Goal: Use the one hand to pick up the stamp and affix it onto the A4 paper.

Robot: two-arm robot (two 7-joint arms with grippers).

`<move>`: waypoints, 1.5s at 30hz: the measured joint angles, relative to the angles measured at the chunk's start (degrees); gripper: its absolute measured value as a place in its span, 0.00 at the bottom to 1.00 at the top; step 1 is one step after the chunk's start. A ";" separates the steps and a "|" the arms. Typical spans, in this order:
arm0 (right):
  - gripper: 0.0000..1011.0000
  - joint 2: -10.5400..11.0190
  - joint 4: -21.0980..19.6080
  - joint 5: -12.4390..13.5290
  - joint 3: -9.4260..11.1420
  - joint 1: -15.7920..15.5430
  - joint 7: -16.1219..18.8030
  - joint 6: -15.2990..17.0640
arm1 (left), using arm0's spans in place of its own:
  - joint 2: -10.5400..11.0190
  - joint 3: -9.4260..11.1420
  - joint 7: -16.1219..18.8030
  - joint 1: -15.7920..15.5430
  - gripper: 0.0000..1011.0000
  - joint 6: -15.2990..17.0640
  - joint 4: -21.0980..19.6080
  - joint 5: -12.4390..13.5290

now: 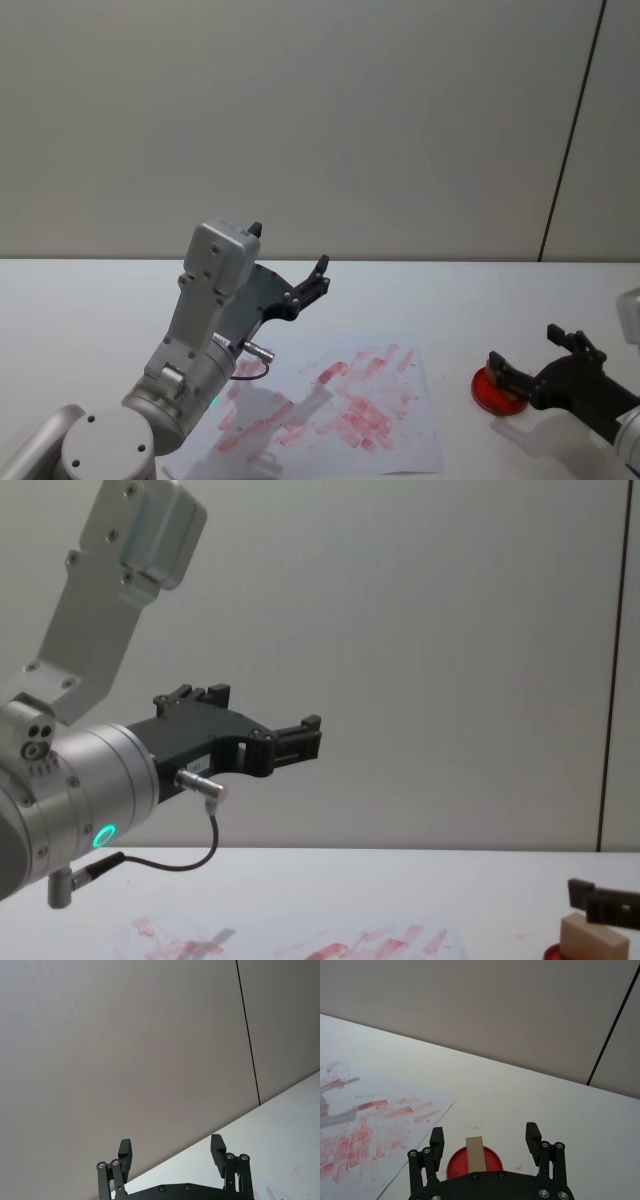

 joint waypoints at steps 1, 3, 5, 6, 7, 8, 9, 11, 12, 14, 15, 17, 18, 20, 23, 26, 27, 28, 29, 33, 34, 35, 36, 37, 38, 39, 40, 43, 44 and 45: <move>0.99 -0.12 0.32 0.00 -0.08 0.10 0.21 0.14 | 0.00 0.00 0.00 0.00 0.99 0.00 0.00 0.00; 0.99 -0.21 0.59 0.00 -0.17 0.19 0.39 0.28 | 0.00 0.00 0.00 0.00 0.99 0.00 0.00 0.00; 0.99 -0.38 1.03 0.00 -0.28 0.35 0.61 0.42 | 0.00 0.00 0.00 0.00 0.99 0.00 0.00 0.00; 0.99 -0.44 1.22 0.00 -0.34 0.40 0.66 0.49 | 0.00 0.00 0.00 0.00 0.99 0.00 0.00 0.00; 0.99 -0.49 1.36 0.00 -0.37 0.46 0.73 0.55 | 0.00 0.00 0.00 0.00 0.99 0.00 0.00 0.00; 0.99 -0.59 1.63 0.00 -0.42 0.56 0.85 0.68 | 0.00 0.00 0.00 0.00 0.99 0.00 0.00 0.00; 0.99 -0.64 1.77 0.00 -0.46 0.62 0.88 0.71 | 0.00 0.00 0.00 0.00 0.99 0.00 0.00 0.00; 0.99 -0.75 2.09 0.00 -0.55 0.75 0.96 0.79 | 0.00 0.00 0.00 0.00 0.99 0.00 0.00 0.00; 0.99 -0.85 2.38 -0.07 -0.63 0.86 1.05 0.88 | 0.00 0.00 0.00 0.00 0.99 0.00 0.00 0.00; 0.99 -0.99 2.84 -0.23 -0.73 1.04 1.16 1.02 | 0.00 0.00 0.00 0.00 0.99 0.00 0.00 0.00; 0.99 -1.03 2.99 -0.28 -0.77 1.09 1.20 1.06 | 0.00 0.00 0.00 0.00 0.99 0.00 0.00 0.00; 0.95 -1.10 3.27 -0.40 -0.83 1.18 1.30 1.13 | 0.00 0.00 0.00 0.00 0.99 0.00 0.00 0.00; 0.93 -1.17 3.53 -0.57 -0.89 1.27 1.39 1.18 | 0.00 0.00 0.00 0.00 0.99 0.00 0.00 0.00; 0.89 -1.27 3.92 -0.81 -1.01 1.43 1.54 1.23 | 0.00 0.00 0.00 0.00 0.99 0.00 0.00 0.00; 0.82 -1.36 4.27 -1.11 -1.11 1.58 1.74 1.32 | 0.00 0.00 0.00 0.00 0.99 0.00 0.00 0.00; 0.73 -1.48 4.74 -1.48 -1.24 1.79 2.01 1.45 | 0.00 0.00 0.00 0.00 0.99 0.00 0.00 0.00; 0.72 -1.52 4.93 -1.68 -1.29 1.88 2.20 1.53 | 0.00 0.00 0.00 0.00 0.99 0.00 0.00 0.00; 0.68 -1.54 5.02 -1.77 -1.32 1.93 2.27 1.56 | 0.00 0.00 0.00 0.00 0.99 0.00 0.00 0.00; 0.67 -1.56 5.15 -1.85 -1.35 2.00 2.34 1.59 | 0.00 0.00 0.00 0.00 0.99 0.00 0.00 0.00; 0.50 -1.67 5.68 -2.30 -1.49 2.26 2.74 1.74 | 0.00 0.00 0.00 0.00 0.99 0.00 0.00 0.00; 0.48 -1.72 5.90 -2.43 -1.54 2.36 2.89 1.79 | 0.00 0.00 0.00 0.00 0.99 0.00 0.00 0.00; 0.46 -1.74 6.00 -2.52 -1.56 2.42 2.98 1.83 | 0.00 0.00 0.00 0.00 0.99 0.00 0.00 0.00; 0.40 -1.77 6.18 -2.61 -1.59 2.52 3.11 1.86 | 0.00 0.00 0.00 0.00 0.99 0.00 0.00 0.00; 0.38 -1.79 6.25 -2.65 -1.61 2.56 3.15 1.87 | 0.00 0.00 0.00 0.00 0.99 0.00 0.00 0.00; 0.36 -1.81 6.32 -2.71 -1.63 2.60 3.20 1.87 | 0.00 0.00 0.00 0.00 0.99 0.00 0.00 0.00; 0.33 -1.85 6.47 -2.78 -1.67 2.68 3.30 1.87 | 0.00 0.00 0.00 0.00 0.99 0.00 0.00 0.00; 0.28 -1.87 6.51 -2.81 -1.68 2.69 3.34 1.87 | 0.00 0.00 0.00 0.00 0.99 0.00 0.00 0.00; 0.22 -1.90 6.69 -2.98 -1.72 2.80 3.42 1.64 | 0.00 0.00 0.00 0.00 0.99 0.00 0.00 0.00; 0.21 -1.91 6.71 -3.01 -1.73 2.82 3.43 1.54 | 0.00 0.00 0.00 0.00 0.99 0.00 0.00 0.00; 0.21 -1.92 6.71 -3.07 -1.73 2.83 3.43 1.36 | 0.00 0.00 0.00 0.00 0.99 0.00 0.00 0.00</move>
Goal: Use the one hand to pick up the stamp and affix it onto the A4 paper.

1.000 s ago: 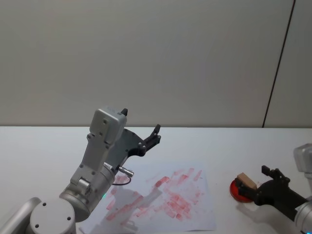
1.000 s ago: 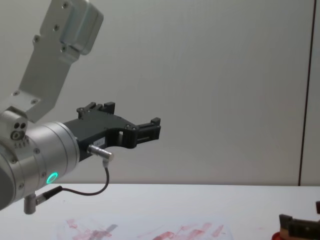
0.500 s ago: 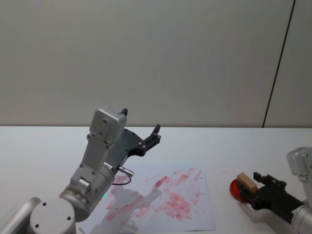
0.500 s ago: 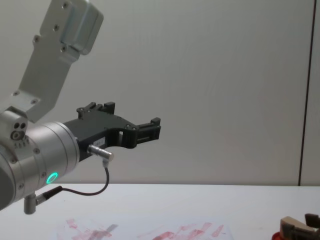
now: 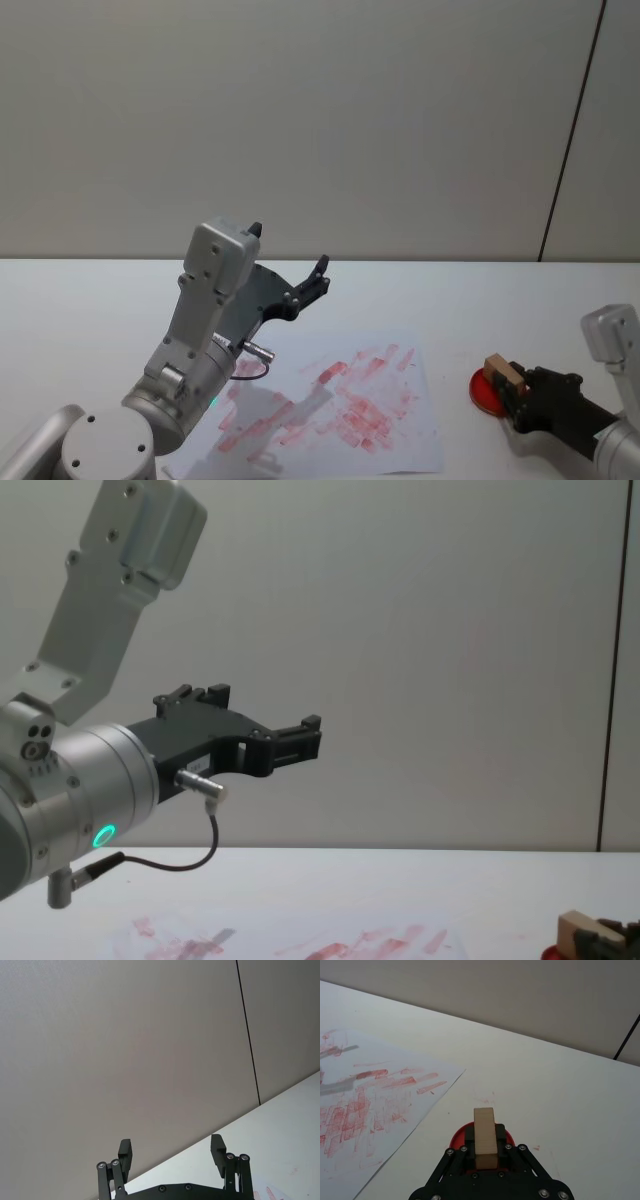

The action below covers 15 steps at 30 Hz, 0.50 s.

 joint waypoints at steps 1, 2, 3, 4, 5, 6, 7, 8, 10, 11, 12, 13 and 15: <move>0.21 0.00 0.00 -0.11 -0.01 0.01 -0.01 -0.32 | 0.00 0.00 0.00 0.00 0.99 0.00 0.00 0.00; 0.21 0.00 0.00 -0.16 -0.01 0.01 -0.02 -0.51 | 0.00 0.00 0.00 0.00 0.99 0.00 0.00 0.00; 0.21 -0.01 0.00 -0.22 -0.01 0.01 -0.03 -0.70 | 0.00 0.00 0.00 0.00 0.99 0.00 0.00 0.00; 0.21 -0.01 -0.11 -0.37 -0.02 0.01 -0.11 -1.23 | 0.00 0.00 0.00 0.00 0.99 0.00 0.00 0.00; 0.21 -0.01 -0.21 -0.40 -0.03 0.01 -0.15 -1.39 | 0.00 0.00 0.00 0.00 0.99 0.00 0.00 0.00; 0.21 -0.01 -0.50 -0.55 -0.04 0.00 -0.26 -2.00 | 0.00 0.00 0.00 0.00 0.99 0.00 0.00 0.00; 0.21 -0.01 -0.66 -0.61 -0.06 -0.01 -0.30 -2.25 | 0.00 0.00 0.00 0.00 0.99 0.00 0.00 0.00; 0.21 -0.02 -0.90 -0.68 -0.08 -0.03 -0.32 -2.52 | 0.00 0.00 0.00 0.00 0.99 0.00 0.00 0.00; 0.21 -0.06 -1.30 -0.83 -0.14 -0.04 -0.33 -3.08 | 0.00 0.00 0.00 0.00 0.99 0.00 0.00 0.00; 0.21 -0.13 -1.71 -0.97 -0.23 -0.04 -0.31 -3.55 | 0.00 0.00 0.00 0.00 0.99 0.00 0.00 0.00; 0.21 -0.19 -1.98 -1.03 -0.29 -0.04 -0.29 -3.74 | 0.00 0.00 0.00 0.00 0.99 0.00 0.00 0.00; 0.21 -0.32 -2.36 -1.18 -0.42 0.00 -0.17 -4.08 | 0.00 0.00 0.00 0.00 0.99 0.00 0.00 0.00; 0.21 -0.51 -2.74 -1.36 -0.59 0.11 0.07 -4.39 | 0.00 0.00 0.00 0.00 0.99 0.00 0.00 0.00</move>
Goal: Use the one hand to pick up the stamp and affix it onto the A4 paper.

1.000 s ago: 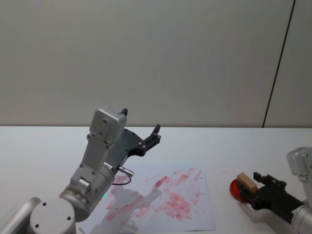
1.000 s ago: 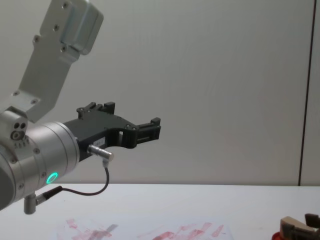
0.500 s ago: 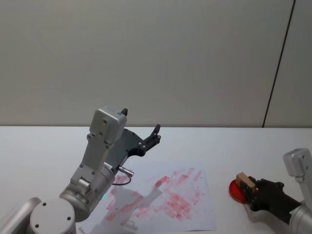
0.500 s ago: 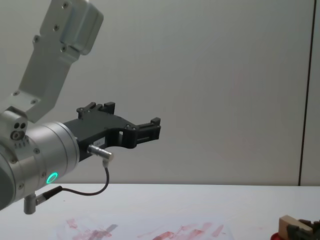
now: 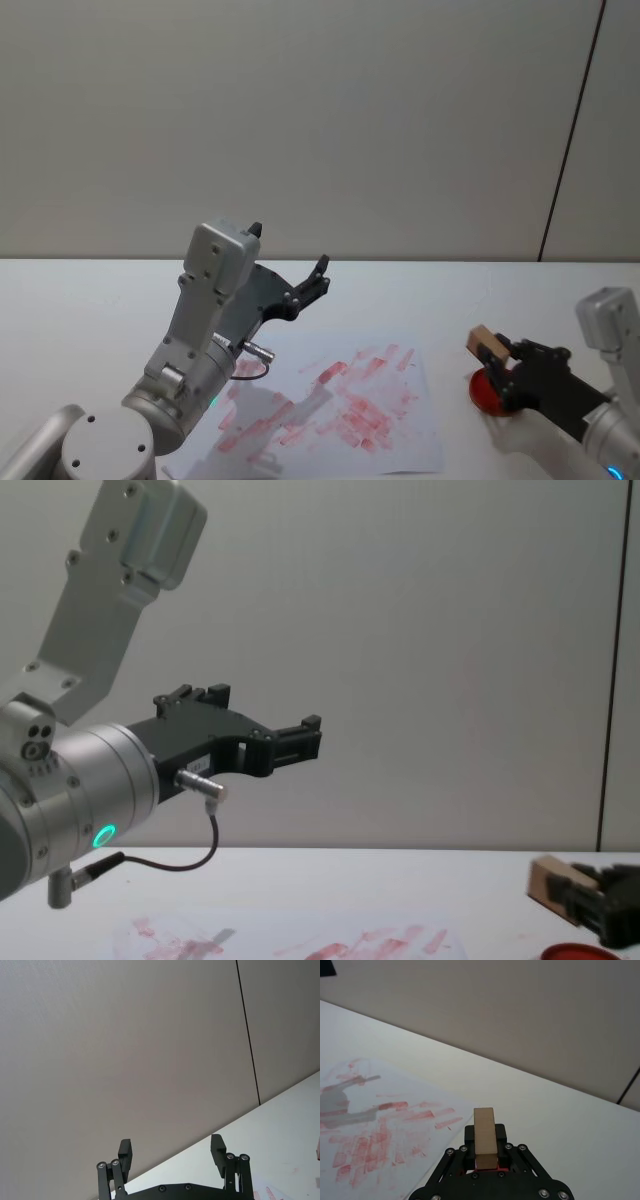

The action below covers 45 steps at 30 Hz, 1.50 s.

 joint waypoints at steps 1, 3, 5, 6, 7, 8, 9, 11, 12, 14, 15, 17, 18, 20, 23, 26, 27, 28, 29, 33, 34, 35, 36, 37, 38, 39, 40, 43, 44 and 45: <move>0.21 -0.27 -0.34 -0.19 -0.24 0.18 0.24 -0.20 | 0.00 0.00 0.00 0.00 0.99 0.00 0.00 0.00; 0.21 -0.55 -0.58 -0.40 -0.46 0.39 0.48 -0.30 | 0.00 0.00 0.00 0.00 0.99 0.00 0.00 0.00; 0.21 -1.08 -0.86 -0.76 -0.88 0.75 0.86 -0.32 | 0.00 0.00 0.00 0.00 0.99 0.00 0.00 0.00; 0.21 -1.20 -0.90 -0.84 -0.97 0.82 0.95 -0.32 | 0.00 0.00 0.00 0.00 0.99 0.00 0.00 0.00; 0.21 -1.45 -0.92 -0.94 -1.15 0.99 1.04 -0.29 | 0.00 0.00 0.00 0.00 0.99 0.00 0.00 0.00; 0.21 -1.84 -0.93 -1.15 -1.44 1.25 1.21 -0.15 | 0.00 0.00 0.00 0.00 0.99 0.00 0.00 0.00; 0.21 -1.84 -0.93 -1.15 -1.44 1.25 1.21 -0.15 | 0.00 0.00 0.00 0.00 0.99 0.00 0.00 0.00; 0.21 -2.70 -0.72 -1.55 -2.10 1.86 1.45 0.30 | 0.00 0.00 0.00 0.00 0.99 0.00 0.00 0.00; 0.21 -2.92 -0.59 -1.66 -2.26 1.99 1.49 0.43 | 0.00 0.00 0.00 0.00 0.99 0.00 0.00 0.00; 0.21 -3.47 -0.21 -1.92 -2.63 2.32 1.60 0.66 | 0.00 0.00 0.00 0.00 0.99 0.00 0.00 0.00; 0.21 -3.90 0.15 -2.17 -2.95 2.63 1.69 0.84 | 0.00 0.00 0.00 0.00 0.99 0.00 0.00 0.00; 0.21 -4.54 0.71 -2.61 -3.44 3.04 1.85 1.10 | -0.01 0.00 0.00 0.00 0.99 0.00 0.00 0.00; 0.21 -4.54 0.71 -2.61 -3.44 3.04 1.85 1.10 | 0.00 0.00 0.00 0.00 0.99 0.00 0.00 0.00; 0.21 -5.16 1.32 -3.04 -3.94 3.47 1.98 1.30 | 0.00 0.00 0.00 0.00 0.99 0.00 0.00 0.00; 0.21 -5.98 2.23 -3.63 -4.60 4.01 2.12 1.54 | 0.00 0.00 0.00 0.00 0.99 0.00 0.00 0.00; 0.21 -6.76 3.16 -4.28 -5.20 4.52 2.26 1.79 | 0.00 0.00 0.00 0.00 0.99 0.00 0.00 0.00; 0.21 -6.91 3.38 -4.48 -5.34 4.62 2.30 1.85 | 0.00 0.00 0.00 0.00 0.99 0.00 0.00 0.00; 0.21 -7.22 3.83 -4.78 -5.59 4.82 2.34 1.93 | 0.00 0.00 0.00 0.00 0.99 0.00 0.00 0.00; 0.21 -7.37 4.05 -4.93 -5.72 4.92 2.37 1.95 | 0.00 0.00 0.00 0.00 0.99 0.00 0.00 0.00; 0.21 -8.25 5.37 -5.77 -6.45 5.50 2.47 2.12 | 0.00 0.00 0.00 0.00 0.99 0.00 0.00 0.00; 0.21 -8.36 5.55 -5.89 -6.56 5.57 2.48 2.14 | 0.00 0.00 0.00 0.00 0.99 0.00 0.00 0.00; 0.21 -8.47 5.76 -6.03 -6.65 5.64 2.48 2.17 | 0.00 0.00 0.00 0.00 0.99 0.00 0.00 0.00; 0.21 -8.67 6.16 -6.23 -6.84 5.78 2.48 2.20 | 0.00 0.00 0.00 0.00 0.99 0.00 0.00 0.00; 0.21 -8.67 6.16 -6.23 -6.84 5.78 2.48 2.20 | 0.00 0.00 0.00 0.00 0.99 0.00 0.00 0.00; 0.21 -8.90 6.59 -6.44 -7.03 5.93 2.48 2.24 | 0.00 0.00 0.00 0.00 0.99 0.00 0.00 0.00; 0.21 -9.02 6.82 -6.51 -7.12 6.01 2.48 2.27 | 0.00 0.00 0.00 0.00 0.99 0.00 0.00 0.00; 0.21 -9.19 7.17 -6.67 -7.27 6.13 2.47 2.31 | 0.00 0.00 0.00 0.00 0.99 0.00 0.00 0.00; 0.21 -9.44 7.70 -6.88 -7.47 6.27 2.39 2.37 | 0.00 0.00 0.00 0.00 0.99 0.00 0.00 0.00; 0.21 -9.61 8.10 -7.02 -7.59 6.39 2.29 2.41 | 0.00 0.00 0.00 0.00 0.99 0.00 0.00 0.00; 0.21 -9.68 8.28 -7.10 -7.65 6.44 2.22 2.43 | 0.00 0.00 0.00 0.00 0.99 0.00 0.00 0.00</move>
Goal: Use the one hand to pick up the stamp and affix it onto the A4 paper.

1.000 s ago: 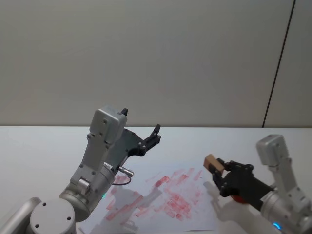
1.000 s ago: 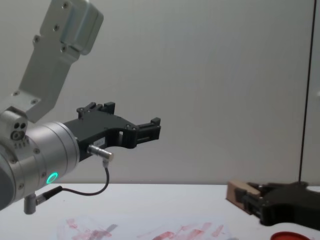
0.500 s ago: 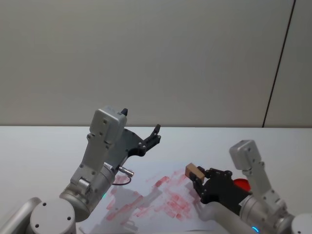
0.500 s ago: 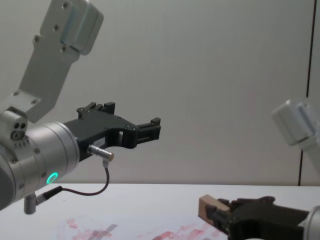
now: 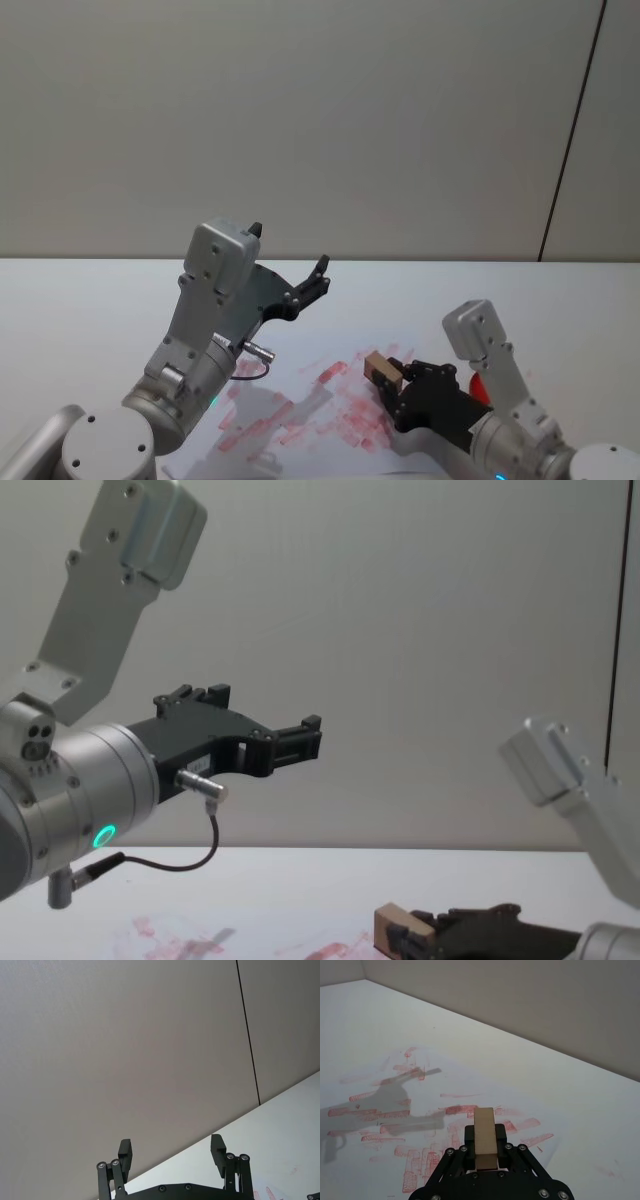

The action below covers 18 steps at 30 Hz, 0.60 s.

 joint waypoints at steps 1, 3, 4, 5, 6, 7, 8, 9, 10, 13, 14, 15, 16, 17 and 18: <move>0.21 -0.07 0.17 -0.04 -0.06 0.05 -0.03 0.01 | 0.00 0.00 0.00 0.00 0.99 0.00 0.00 0.00; 0.21 -0.26 0.63 -0.23 -0.18 0.18 -0.24 0.10 | 0.00 0.00 0.00 0.00 0.99 0.00 0.00 0.00; 0.21 -0.37 0.98 -0.34 -0.28 0.28 -0.36 0.16 | 0.00 0.00 0.00 0.00 0.99 0.00 0.00 0.00; 0.21 -0.37 0.98 -0.34 -0.28 0.28 -0.36 0.16 | 0.00 0.00 0.00 0.00 0.99 0.00 0.00 0.00; 0.21 -0.46 1.26 -0.45 -0.34 0.35 -0.50 0.22 | 0.00 0.00 0.00 0.00 0.99 0.00 0.00 0.00; 0.21 -0.51 1.40 -0.49 -0.37 0.40 -0.55 0.25 | 0.00 0.00 0.00 0.00 0.99 0.00 0.00 0.00; 0.21 -0.54 1.53 -0.55 -0.40 0.44 -0.60 0.28 | 0.00 0.00 0.00 0.00 0.99 0.00 0.00 0.00; 0.21 -0.61 1.77 -0.67 -0.46 0.50 -0.69 0.35 | 0.00 0.00 0.00 0.00 0.99 0.00 0.00 0.00; 0.21 -0.66 1.95 -0.72 -0.50 0.53 -0.73 0.38 | 0.00 0.00 0.00 0.00 0.99 0.00 0.00 0.00; 0.21 -0.77 2.42 -0.96 -0.59 0.67 -0.82 0.50 | 0.00 0.00 0.00 0.00 0.99 0.00 0.00 0.00; 0.21 -0.80 2.52 -1.02 -0.61 0.71 -0.84 0.52 | 0.00 0.00 0.00 0.00 0.99 0.00 0.00 0.00; 0.21 -0.85 2.67 -1.14 -0.66 0.77 -0.85 0.53 | 0.00 0.00 0.00 0.00 0.99 0.00 0.00 0.00; 0.21 -0.87 2.74 -1.20 -0.67 0.80 -0.86 0.56 | 0.00 0.00 0.00 0.00 0.99 0.00 0.00 0.00; 0.21 -0.90 2.83 -1.26 -0.69 0.83 -0.86 0.58 | 0.00 0.00 0.00 0.00 0.99 0.00 0.00 0.00; 0.21 -0.97 2.95 -1.38 -0.70 0.87 -0.86 0.65 | 0.00 0.00 0.00 0.00 0.99 0.00 0.00 0.00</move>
